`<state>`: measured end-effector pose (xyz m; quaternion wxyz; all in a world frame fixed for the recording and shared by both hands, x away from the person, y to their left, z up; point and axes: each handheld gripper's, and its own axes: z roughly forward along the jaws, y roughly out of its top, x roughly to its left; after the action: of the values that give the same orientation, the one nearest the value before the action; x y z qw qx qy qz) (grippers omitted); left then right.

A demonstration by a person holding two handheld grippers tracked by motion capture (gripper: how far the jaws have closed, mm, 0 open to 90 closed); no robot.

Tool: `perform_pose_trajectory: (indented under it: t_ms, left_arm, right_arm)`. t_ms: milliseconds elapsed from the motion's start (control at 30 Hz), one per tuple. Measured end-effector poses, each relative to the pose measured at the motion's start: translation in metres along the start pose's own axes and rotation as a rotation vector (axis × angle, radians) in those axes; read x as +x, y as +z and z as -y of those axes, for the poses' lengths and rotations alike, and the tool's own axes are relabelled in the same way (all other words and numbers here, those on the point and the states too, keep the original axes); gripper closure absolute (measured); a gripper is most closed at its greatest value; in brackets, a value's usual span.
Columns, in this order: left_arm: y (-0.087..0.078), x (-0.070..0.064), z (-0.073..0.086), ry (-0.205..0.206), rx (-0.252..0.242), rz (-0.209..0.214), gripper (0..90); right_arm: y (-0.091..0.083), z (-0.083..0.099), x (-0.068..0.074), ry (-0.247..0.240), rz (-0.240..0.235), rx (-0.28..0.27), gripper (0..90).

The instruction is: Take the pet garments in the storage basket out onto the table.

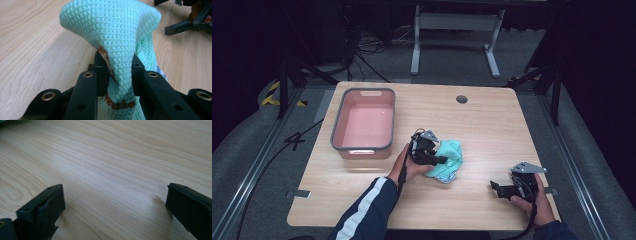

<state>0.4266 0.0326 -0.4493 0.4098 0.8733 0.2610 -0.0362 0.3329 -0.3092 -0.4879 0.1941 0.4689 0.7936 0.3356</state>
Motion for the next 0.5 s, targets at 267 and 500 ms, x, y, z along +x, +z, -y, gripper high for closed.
perform_pose_trajectory:
  t_ms: [267,500]
  left_arm:
    - [0.0044,0.0042,0.0049,-0.023,0.013,-0.026,65.5]
    - [0.0073,0.0019,0.0037,-0.018,0.039,-0.067,51.6]
  right_arm:
    - [-0.0003,0.0002,0.0002,0.002,0.000,0.001,2.5]
    - [-0.0002,0.0002,0.0002,0.002,0.000,0.001,2.5]
